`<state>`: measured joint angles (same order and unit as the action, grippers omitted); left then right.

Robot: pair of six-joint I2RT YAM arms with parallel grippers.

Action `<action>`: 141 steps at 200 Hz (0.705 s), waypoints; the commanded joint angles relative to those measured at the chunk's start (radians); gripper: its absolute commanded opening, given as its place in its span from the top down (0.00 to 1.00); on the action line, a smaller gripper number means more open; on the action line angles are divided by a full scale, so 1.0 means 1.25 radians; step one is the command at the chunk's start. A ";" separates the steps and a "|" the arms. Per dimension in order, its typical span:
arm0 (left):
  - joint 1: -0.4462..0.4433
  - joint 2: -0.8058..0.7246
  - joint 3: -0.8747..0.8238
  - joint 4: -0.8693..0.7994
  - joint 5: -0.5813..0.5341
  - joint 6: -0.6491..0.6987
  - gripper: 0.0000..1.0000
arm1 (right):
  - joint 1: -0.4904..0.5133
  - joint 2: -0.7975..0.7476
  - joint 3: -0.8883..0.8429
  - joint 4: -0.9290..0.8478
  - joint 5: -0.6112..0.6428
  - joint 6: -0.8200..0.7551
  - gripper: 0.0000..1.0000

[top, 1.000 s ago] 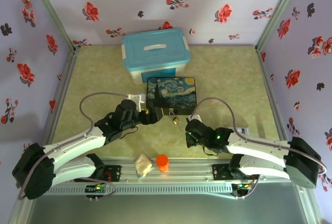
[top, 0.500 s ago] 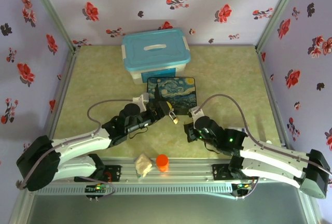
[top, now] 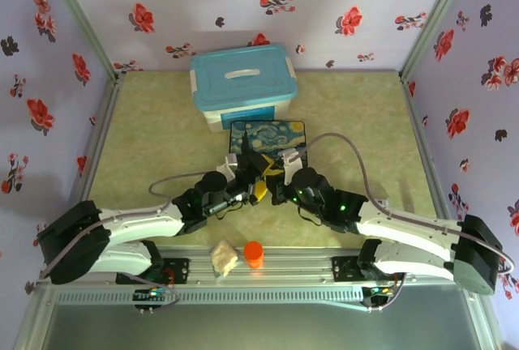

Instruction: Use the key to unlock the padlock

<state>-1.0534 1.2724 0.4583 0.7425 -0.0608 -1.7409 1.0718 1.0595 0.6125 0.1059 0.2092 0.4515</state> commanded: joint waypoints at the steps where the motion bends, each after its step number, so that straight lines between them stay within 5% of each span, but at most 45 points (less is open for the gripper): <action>1: -0.010 0.016 -0.016 0.123 -0.060 -0.072 0.00 | 0.007 0.027 0.031 0.078 -0.032 -0.007 1.00; 43: -0.010 0.016 -0.044 0.204 -0.122 -0.087 0.00 | 0.013 0.054 0.016 0.125 -0.055 0.020 1.00; 141: -0.004 0.021 -0.057 0.137 -0.127 -0.084 0.27 | 0.015 -0.005 -0.038 0.104 -0.034 0.032 1.00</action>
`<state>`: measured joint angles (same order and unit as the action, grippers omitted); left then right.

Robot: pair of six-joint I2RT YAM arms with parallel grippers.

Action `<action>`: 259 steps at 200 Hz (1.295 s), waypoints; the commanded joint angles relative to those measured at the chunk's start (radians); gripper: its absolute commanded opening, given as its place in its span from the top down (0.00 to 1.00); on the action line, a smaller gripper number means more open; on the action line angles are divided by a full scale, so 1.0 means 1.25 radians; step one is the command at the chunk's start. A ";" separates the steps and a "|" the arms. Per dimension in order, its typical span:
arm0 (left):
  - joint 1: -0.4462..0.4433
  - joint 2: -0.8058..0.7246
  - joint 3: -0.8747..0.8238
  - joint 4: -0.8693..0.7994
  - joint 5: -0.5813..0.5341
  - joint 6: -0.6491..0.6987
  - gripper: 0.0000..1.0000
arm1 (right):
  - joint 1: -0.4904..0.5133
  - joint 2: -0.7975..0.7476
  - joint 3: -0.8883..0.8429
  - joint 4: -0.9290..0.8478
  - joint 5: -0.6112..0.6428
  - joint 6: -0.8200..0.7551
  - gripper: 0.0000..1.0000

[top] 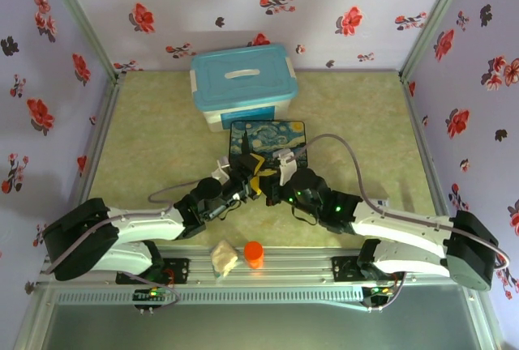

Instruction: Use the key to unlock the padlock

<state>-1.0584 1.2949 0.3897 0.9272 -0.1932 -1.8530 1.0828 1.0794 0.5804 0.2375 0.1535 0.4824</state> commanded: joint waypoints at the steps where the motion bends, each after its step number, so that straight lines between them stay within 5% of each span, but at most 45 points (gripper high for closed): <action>1: 0.000 0.003 -0.002 -0.012 -0.022 0.005 0.27 | 0.006 -0.020 -0.012 -0.002 0.011 0.007 1.00; 88: 0.015 -0.013 -0.011 -0.036 -0.027 0.016 0.57 | 0.007 -0.029 -0.033 -0.001 0.016 0.007 1.00; 204: 0.028 -0.025 -0.012 -0.091 -0.030 0.031 0.77 | 0.006 -0.040 -0.056 0.015 0.018 0.009 1.00; 259: 0.036 -0.026 -0.023 -0.089 -0.030 0.036 1.00 | 0.006 -0.045 -0.062 0.011 0.020 0.010 1.00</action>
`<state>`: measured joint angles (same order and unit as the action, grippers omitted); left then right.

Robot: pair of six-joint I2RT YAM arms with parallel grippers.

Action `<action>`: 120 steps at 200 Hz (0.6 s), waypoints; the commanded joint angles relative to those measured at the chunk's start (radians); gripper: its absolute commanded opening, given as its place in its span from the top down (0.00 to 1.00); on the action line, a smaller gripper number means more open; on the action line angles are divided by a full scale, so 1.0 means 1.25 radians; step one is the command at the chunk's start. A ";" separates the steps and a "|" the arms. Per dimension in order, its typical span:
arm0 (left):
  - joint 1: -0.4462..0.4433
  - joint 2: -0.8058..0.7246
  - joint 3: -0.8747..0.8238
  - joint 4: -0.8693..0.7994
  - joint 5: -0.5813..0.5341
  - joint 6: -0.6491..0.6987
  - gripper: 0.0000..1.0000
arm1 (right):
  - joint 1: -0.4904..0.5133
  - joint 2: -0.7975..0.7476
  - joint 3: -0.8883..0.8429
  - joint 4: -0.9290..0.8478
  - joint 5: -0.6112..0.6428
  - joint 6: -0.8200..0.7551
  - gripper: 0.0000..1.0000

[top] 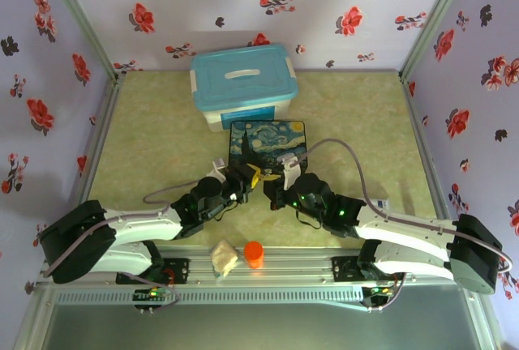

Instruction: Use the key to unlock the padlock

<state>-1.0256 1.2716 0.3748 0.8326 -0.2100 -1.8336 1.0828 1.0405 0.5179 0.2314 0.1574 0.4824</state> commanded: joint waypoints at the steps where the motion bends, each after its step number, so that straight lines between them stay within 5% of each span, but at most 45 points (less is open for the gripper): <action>1: 0.010 -0.007 -0.011 -0.014 -0.016 0.020 1.00 | 0.006 -0.014 -0.012 0.017 0.017 0.010 1.00; 31: 0.025 -0.043 -0.006 -0.055 -0.012 0.098 1.00 | 0.005 -0.004 0.001 0.037 0.013 0.014 0.99; 52: 0.045 -0.115 0.036 -0.192 -0.011 0.256 1.00 | -0.017 -0.025 0.001 0.052 -0.023 0.023 0.31; 66: 0.057 -0.173 0.094 -0.317 -0.010 0.428 1.00 | -0.059 -0.063 -0.024 0.104 -0.102 0.056 0.12; 92: 0.077 -0.255 0.141 -0.405 0.021 0.684 1.00 | -0.174 -0.130 -0.086 0.264 -0.290 0.153 0.06; 120: 0.098 -0.322 0.191 -0.410 0.156 0.867 1.00 | -0.222 -0.156 -0.103 0.413 -0.394 0.205 0.07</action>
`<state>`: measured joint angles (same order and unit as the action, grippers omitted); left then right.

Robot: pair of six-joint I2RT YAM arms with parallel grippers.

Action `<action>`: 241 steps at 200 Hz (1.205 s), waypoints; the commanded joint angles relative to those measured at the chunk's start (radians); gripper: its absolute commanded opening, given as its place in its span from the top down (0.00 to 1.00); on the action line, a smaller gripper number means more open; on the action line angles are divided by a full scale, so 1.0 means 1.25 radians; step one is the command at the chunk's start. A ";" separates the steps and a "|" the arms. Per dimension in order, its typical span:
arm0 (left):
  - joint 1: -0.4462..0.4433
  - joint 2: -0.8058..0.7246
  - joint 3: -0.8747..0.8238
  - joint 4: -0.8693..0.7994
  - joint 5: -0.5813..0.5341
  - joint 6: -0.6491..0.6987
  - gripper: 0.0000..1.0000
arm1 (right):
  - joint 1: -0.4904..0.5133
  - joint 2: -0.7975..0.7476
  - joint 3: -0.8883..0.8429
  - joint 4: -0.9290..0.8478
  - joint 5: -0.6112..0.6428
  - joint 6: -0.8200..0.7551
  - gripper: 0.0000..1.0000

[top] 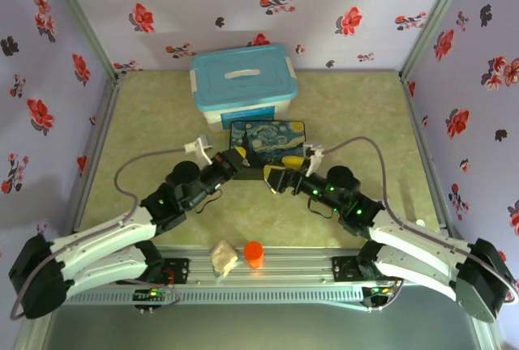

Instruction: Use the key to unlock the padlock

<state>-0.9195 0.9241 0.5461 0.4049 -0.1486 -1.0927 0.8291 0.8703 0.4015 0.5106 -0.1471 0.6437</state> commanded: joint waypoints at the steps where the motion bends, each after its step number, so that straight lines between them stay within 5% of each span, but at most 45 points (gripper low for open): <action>1: 0.014 -0.046 0.057 -0.070 0.110 0.280 1.00 | -0.018 -0.020 -0.009 0.192 -0.153 0.076 0.07; 42: 0.014 -0.054 0.112 -0.078 0.198 0.374 1.00 | -0.014 0.042 0.009 0.379 -0.222 0.129 0.15; 170: 0.014 -0.029 0.080 0.147 0.220 0.323 1.00 | 0.040 0.221 0.074 0.550 -0.217 0.152 0.51; 241: 0.014 -0.022 0.071 0.171 0.220 0.301 1.00 | 0.041 0.319 0.094 0.700 -0.217 0.224 0.56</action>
<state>-0.9066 0.8936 0.6518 0.5625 0.1101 -0.7006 0.8734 1.2427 0.4805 1.2583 -0.4187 0.8761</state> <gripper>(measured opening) 0.043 0.444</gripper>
